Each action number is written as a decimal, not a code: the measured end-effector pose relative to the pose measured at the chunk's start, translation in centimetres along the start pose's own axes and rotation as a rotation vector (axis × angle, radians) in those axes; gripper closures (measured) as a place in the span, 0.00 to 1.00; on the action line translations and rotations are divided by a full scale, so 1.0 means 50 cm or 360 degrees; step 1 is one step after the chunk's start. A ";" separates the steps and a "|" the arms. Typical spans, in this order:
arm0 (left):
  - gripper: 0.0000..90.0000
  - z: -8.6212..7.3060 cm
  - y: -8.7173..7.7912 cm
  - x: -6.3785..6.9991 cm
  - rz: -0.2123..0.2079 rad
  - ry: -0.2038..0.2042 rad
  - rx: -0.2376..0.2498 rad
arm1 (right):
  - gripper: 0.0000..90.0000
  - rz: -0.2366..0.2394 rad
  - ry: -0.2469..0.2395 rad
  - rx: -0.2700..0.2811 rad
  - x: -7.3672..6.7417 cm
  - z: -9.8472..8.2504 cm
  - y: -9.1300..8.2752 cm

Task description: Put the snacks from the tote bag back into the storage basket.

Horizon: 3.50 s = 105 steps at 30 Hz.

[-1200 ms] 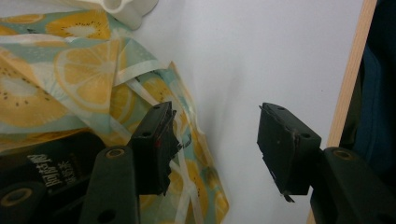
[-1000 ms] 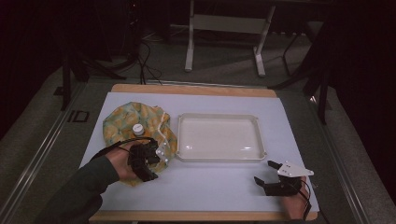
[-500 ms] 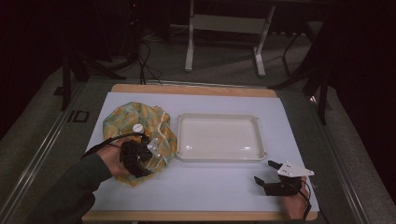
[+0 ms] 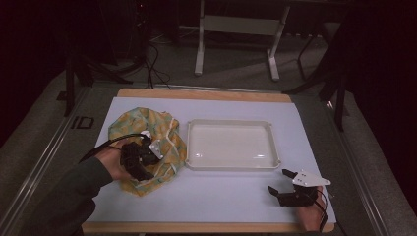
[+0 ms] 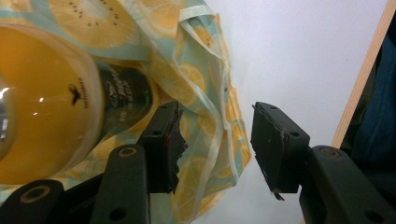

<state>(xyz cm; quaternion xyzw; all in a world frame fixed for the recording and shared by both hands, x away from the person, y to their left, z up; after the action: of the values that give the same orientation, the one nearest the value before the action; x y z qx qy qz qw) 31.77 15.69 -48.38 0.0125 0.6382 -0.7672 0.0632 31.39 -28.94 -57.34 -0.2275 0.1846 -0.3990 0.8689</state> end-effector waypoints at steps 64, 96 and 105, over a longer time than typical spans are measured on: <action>0.48 -0.047 -0.077 -0.093 0.0105 -0.0450 -0.0001 | 0.16 -0.0002 -0.0022 -0.0015 -0.002 -0.001 0.002; 0.54 -0.003 -0.084 -0.136 0.0092 -0.0528 -0.0042 | 0.16 0.0005 -0.0019 -0.0023 -0.002 -0.002 0.001; 0.60 0.009 -0.086 -0.148 0.0093 -0.0597 -0.0042 | 0.16 0.0007 -0.0018 -0.0024 -0.002 -0.002 0.002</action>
<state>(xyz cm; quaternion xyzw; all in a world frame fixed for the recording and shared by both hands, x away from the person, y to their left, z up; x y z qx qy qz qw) 38.67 16.63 -43.34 -0.1132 0.6246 -0.7454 0.2034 31.34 -28.84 -57.45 -0.2358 0.1831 -0.3943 0.8691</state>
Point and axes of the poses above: each handheld gripper's, and its own axes: y roughly forward along the jaws, z roughly out of its top, x roughly to its right, the point moved 7 cm from there along y, roughly forward along the jaws, and after that the axes turned 14 degrees about y, right-handed, at the moved point
